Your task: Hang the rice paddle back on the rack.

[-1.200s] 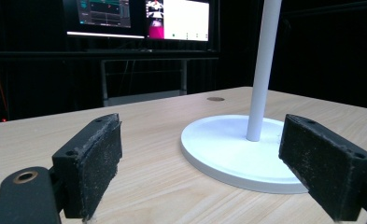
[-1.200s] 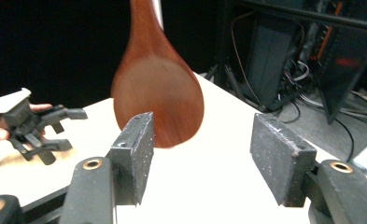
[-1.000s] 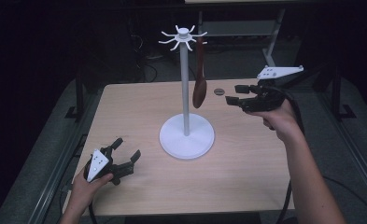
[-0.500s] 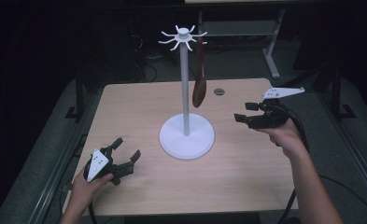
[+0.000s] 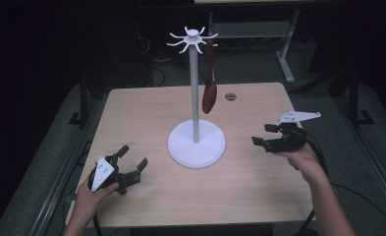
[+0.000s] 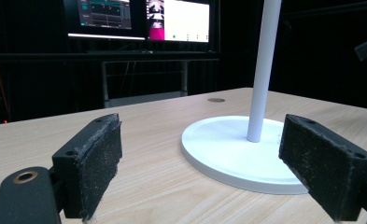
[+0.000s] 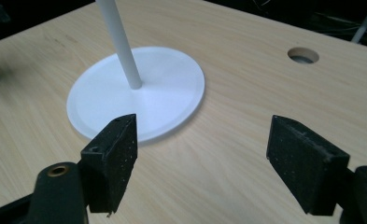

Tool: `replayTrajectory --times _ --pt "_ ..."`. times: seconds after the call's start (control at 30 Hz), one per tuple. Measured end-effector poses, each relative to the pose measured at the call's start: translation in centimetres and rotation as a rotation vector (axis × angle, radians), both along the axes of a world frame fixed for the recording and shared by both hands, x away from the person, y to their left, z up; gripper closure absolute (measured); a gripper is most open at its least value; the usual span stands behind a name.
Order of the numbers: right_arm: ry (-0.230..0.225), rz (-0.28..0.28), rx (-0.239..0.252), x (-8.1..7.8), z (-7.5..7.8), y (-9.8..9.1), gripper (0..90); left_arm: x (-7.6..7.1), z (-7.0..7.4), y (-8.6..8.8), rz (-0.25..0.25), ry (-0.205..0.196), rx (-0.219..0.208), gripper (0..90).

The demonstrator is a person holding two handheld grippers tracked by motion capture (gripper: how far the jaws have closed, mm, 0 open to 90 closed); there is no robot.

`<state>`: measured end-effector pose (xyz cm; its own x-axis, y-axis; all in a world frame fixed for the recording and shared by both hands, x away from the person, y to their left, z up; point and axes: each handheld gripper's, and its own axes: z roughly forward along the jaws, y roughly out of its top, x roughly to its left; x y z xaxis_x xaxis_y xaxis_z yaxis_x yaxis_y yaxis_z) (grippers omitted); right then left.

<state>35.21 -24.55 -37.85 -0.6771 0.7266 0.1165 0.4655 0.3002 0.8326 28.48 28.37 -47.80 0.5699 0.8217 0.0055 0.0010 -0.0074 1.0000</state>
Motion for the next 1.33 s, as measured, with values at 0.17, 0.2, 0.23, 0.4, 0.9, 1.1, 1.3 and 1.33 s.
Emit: replayTrajectory --times 0.17,0.2,0.23,0.4,0.9,1.1,1.3,1.33 --pt "0.004 -0.013 -0.013 -0.7 -1.5 -0.5 19.3 0.0 0.0 0.0 0.000 0.000 -0.001 12.7" --pt "0.001 -0.015 -0.013 -0.9 -1.8 -0.6 18.5 0.0 0.0 0.0 0.000 0.000 -0.001 12.7" --pt "0.002 -0.018 -0.012 -1.0 -2.0 -0.6 18.0 0.0 0.0 0.0 0.000 0.000 -0.001 12.7" --pt "0.006 -0.036 -0.017 -1.8 -3.4 -1.1 15.1 0.0 0.0 0.0 0.001 0.000 -0.001 12.7" --pt "0.021 -0.071 -0.030 -5.5 -7.7 -1.8 14.5 0.0 0.0 0.0 -0.001 -0.005 0.000 12.7" --pt "0.047 -0.082 -0.050 -5.7 -8.8 -2.1 14.4 0.0 0.0 0.0 -0.003 -0.005 -0.002 12.7" --pt "0.035 -0.073 -0.056 -5.7 -8.8 -2.0 13.9 0.0 0.0 0.0 -0.006 -0.002 -0.001 12.7" --pt "0.036 -0.077 -0.054 -5.7 -8.8 -2.0 13.8 0.0 0.0 0.0 -0.007 -0.004 0.003 12.7"
